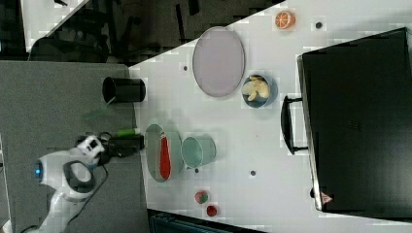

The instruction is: Pick Ketchup from the table and place it in strainer.

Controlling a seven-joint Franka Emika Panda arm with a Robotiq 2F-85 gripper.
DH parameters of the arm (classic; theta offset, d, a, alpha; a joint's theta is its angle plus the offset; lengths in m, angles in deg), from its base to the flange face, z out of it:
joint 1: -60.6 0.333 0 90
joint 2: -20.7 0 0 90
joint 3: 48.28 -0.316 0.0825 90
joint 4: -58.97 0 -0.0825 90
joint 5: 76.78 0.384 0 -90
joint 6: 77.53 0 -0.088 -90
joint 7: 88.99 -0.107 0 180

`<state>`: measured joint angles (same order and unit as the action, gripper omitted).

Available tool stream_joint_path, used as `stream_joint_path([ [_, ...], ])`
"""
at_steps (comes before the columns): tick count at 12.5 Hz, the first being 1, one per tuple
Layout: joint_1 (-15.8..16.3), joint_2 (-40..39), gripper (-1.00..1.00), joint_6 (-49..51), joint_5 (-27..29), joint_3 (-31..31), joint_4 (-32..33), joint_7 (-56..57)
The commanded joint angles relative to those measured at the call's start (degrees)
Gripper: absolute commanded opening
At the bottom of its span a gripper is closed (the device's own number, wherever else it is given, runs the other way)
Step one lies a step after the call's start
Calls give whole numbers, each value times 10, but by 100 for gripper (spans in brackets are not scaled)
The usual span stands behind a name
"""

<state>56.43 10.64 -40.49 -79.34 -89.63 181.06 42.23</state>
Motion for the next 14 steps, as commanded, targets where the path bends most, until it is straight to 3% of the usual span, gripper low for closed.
stream_joint_path([
  [1, -71, 64, 100, 80, 5, 48, -36, -32],
  [4, -98, 113, 100, 225, 5, 120, -84, -24],
  [8, -102, 143, 100, 395, 7, 216, -170, -6],
  [12, -102, 148, 100, 507, 29, 268, -231, -1],
  [14, -102, 148, 100, 515, 29, 279, -238, -1],
])
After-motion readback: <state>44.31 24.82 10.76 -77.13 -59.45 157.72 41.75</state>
